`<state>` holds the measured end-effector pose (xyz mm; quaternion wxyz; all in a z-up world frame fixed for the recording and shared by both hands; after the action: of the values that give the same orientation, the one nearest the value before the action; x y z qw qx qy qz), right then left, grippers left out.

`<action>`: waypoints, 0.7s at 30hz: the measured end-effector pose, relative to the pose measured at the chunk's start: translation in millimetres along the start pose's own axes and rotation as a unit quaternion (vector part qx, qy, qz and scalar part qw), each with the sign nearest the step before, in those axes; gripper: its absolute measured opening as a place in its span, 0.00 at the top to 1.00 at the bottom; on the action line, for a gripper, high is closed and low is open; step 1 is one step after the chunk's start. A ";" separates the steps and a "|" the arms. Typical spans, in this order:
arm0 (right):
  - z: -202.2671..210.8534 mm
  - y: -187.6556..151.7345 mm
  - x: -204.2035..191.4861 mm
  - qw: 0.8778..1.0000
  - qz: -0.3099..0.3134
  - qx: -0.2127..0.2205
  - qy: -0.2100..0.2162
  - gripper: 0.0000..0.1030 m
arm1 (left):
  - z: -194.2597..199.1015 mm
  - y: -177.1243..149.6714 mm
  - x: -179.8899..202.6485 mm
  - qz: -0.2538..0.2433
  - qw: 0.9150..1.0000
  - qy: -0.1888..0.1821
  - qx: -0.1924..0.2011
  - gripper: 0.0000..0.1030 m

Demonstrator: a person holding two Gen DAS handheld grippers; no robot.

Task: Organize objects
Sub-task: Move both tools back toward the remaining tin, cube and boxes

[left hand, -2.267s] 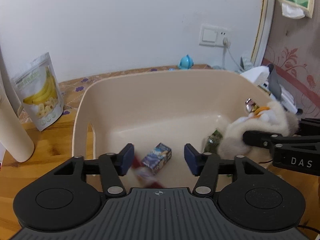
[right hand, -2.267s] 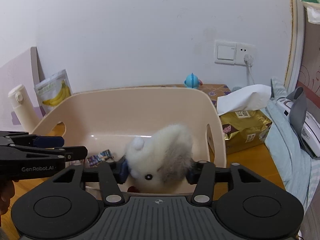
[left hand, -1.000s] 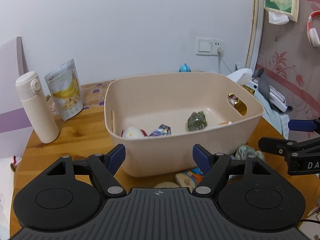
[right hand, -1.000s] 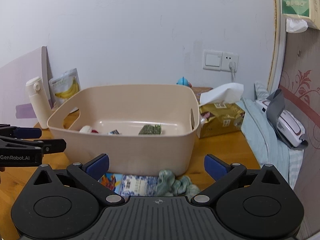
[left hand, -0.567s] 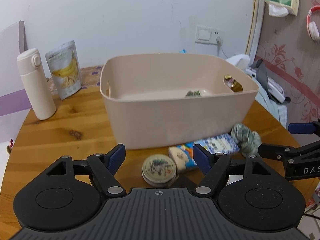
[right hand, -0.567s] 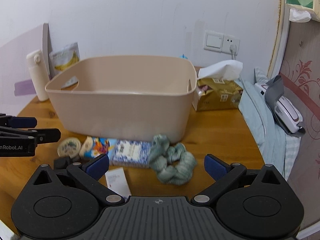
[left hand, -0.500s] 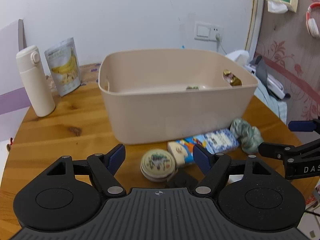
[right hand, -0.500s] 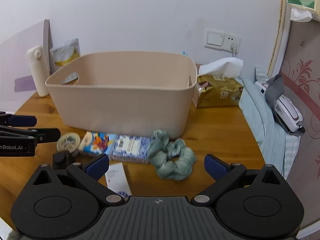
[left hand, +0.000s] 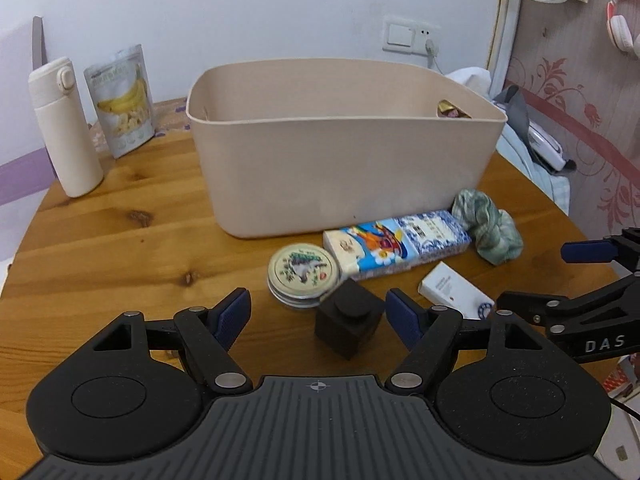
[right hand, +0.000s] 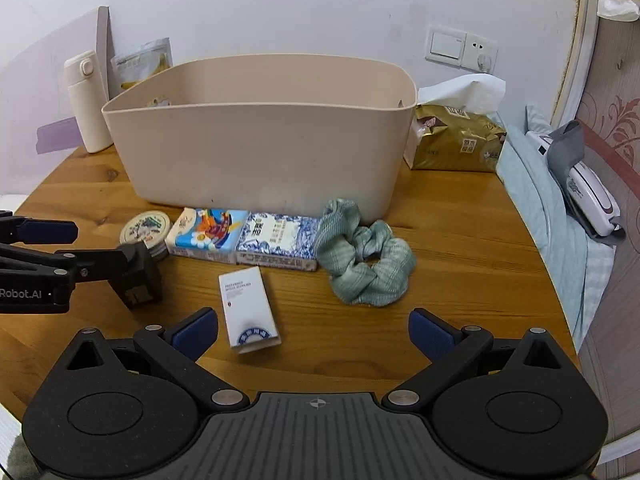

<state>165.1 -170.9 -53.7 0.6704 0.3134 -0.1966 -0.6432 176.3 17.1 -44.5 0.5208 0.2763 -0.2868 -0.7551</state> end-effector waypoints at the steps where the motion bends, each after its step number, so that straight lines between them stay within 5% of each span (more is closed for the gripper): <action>1: -0.6 -1.8 -0.2 1.000 0.000 -0.001 0.001 0.00 | -0.2 -0.9 1.0 0.001 1.000 -0.001 -0.001 0.26; 21: -29.9 -17.1 6.0 0.999 -0.010 -0.034 0.008 0.00 | -33.7 -22.3 5.7 0.026 0.999 -0.011 -0.026 0.27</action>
<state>173.0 -171.3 -87.8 0.6757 0.2971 -0.1661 -0.6539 184.7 13.4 -84.3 0.5442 0.2465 -0.2800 -0.7515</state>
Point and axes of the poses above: each gripper's, at about its wrist camera, not at the fingertips, and z roughly against the way its jaws point, x to its right, y to its top, the point moved 6 cm from there along -z, roughly the way its jaws point, and after that the axes turned 12 degrees about -z, right-handed, at the moved point
